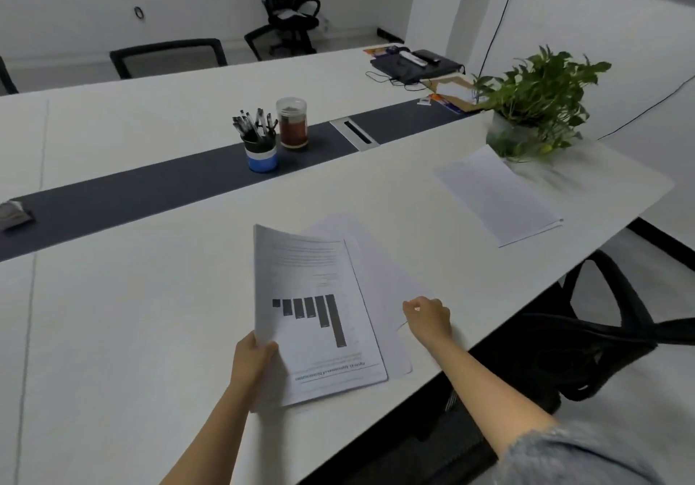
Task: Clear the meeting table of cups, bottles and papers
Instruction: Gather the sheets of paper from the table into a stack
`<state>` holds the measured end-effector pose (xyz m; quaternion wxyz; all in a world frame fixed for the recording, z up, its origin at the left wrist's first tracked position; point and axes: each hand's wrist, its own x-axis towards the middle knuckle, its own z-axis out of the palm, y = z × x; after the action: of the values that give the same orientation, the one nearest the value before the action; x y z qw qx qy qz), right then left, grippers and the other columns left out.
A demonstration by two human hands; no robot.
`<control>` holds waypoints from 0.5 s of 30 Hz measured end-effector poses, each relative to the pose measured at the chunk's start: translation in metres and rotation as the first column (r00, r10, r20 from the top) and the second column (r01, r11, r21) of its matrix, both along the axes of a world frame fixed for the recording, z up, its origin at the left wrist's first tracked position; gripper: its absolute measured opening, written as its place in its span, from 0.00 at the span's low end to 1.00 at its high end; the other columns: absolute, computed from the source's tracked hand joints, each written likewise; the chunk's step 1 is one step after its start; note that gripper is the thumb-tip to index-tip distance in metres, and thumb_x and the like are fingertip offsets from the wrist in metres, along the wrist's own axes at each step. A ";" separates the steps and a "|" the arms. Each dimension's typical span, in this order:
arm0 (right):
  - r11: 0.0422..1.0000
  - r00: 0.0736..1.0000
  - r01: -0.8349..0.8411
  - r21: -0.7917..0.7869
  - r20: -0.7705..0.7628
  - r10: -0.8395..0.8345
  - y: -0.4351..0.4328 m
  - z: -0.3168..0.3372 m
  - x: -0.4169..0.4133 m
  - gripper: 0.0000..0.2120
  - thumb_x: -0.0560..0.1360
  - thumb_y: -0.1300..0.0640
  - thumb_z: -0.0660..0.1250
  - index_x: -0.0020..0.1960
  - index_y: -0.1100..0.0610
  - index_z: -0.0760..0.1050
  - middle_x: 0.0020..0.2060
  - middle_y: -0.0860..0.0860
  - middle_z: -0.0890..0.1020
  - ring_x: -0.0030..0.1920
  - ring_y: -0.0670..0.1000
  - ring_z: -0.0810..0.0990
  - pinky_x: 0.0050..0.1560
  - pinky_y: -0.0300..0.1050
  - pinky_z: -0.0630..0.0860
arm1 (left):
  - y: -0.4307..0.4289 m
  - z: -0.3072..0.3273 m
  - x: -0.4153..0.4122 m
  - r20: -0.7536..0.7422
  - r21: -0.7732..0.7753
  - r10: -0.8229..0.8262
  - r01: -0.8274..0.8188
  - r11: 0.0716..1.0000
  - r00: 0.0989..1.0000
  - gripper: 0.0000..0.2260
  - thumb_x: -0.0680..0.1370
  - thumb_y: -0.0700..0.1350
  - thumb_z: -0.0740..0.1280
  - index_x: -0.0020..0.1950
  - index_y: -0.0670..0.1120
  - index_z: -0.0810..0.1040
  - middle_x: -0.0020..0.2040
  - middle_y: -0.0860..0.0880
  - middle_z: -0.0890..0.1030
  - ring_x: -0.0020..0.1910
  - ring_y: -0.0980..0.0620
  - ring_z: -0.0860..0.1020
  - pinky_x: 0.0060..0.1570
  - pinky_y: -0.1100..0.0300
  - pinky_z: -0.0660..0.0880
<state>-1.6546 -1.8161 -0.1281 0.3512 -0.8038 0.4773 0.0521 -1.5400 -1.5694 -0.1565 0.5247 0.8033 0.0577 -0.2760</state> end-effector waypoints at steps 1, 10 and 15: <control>0.999 1.000 -0.026 -0.020 -0.010 0.025 -0.008 -0.003 0.005 0.17 0.79 0.53 0.54 0.62 0.59 0.73 0.63 0.59 0.70 0.65 0.60 0.64 0.62 0.50 0.67 | -0.005 -0.005 0.000 0.030 0.104 -0.004 0.001 0.995 1.000 0.13 0.62 0.45 0.60 0.43 0.41 0.75 0.40 0.42 0.78 0.43 0.41 0.75 0.43 0.48 0.74; 0.911 0.914 -0.381 -0.158 -0.209 0.347 -0.070 -0.033 0.031 0.34 0.73 0.46 0.66 0.71 0.60 0.57 0.67 0.58 0.65 0.66 0.59 0.64 0.63 0.48 0.67 | -0.055 -0.003 -0.030 0.085 0.462 0.218 -0.233 0.856 0.972 0.19 0.70 0.38 0.66 0.61 0.40 0.72 0.63 0.36 0.67 0.59 0.34 0.69 0.56 0.48 0.70; 0.870 0.844 -0.492 0.006 -0.243 0.479 -0.086 -0.028 0.028 0.35 0.70 0.49 0.71 0.69 0.59 0.58 0.65 0.57 0.69 0.64 0.58 0.70 0.59 0.50 0.70 | -0.086 0.001 -0.046 -0.042 0.404 0.379 -0.331 0.853 0.924 0.20 0.68 0.34 0.68 0.58 0.34 0.69 0.57 0.34 0.73 0.49 0.36 0.75 0.43 0.53 0.71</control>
<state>-1.6263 -1.9020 -0.1558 0.2443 -0.8960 0.2979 0.2209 -1.5865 -1.6558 -0.1559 0.3920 0.8485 0.2904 -0.2049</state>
